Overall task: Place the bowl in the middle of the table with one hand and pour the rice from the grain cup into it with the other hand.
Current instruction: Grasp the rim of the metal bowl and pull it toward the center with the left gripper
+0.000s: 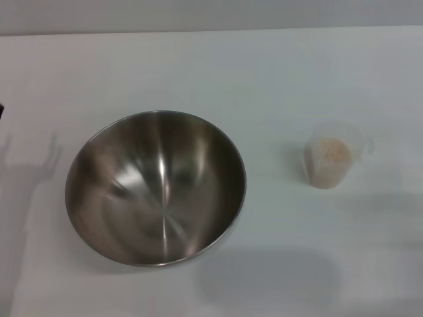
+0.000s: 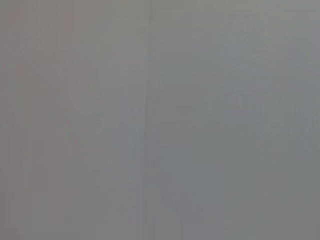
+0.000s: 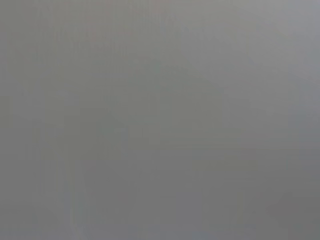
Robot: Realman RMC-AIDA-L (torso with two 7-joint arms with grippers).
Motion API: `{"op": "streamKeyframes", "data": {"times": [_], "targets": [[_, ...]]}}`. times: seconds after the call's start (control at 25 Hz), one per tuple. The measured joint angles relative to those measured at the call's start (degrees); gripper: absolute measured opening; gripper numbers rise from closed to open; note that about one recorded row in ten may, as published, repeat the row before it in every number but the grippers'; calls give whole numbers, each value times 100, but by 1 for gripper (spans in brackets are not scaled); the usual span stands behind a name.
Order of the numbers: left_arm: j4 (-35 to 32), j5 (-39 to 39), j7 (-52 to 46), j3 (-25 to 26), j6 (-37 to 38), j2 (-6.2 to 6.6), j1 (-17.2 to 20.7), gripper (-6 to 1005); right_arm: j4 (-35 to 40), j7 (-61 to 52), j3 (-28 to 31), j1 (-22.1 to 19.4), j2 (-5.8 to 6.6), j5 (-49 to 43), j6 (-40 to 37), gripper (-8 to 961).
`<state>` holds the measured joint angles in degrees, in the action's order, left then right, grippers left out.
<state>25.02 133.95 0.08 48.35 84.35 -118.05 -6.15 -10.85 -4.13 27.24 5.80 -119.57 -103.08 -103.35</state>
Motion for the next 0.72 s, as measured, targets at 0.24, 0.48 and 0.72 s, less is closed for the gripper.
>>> {"op": "streamKeyframes", "data": {"times": [0.24,0.48,0.72], "targets": [[1341,110,747,352,-1351,342,-79,828,-3,0,0,7,5,1,0,841],[2850,563,775,969,-3208,728,122,828,6,0,0,-2,2,21,0,841],[5787,1761,797,2717,-7875,653,597,828,9,0,0,2,-1,27,1,841]]}}
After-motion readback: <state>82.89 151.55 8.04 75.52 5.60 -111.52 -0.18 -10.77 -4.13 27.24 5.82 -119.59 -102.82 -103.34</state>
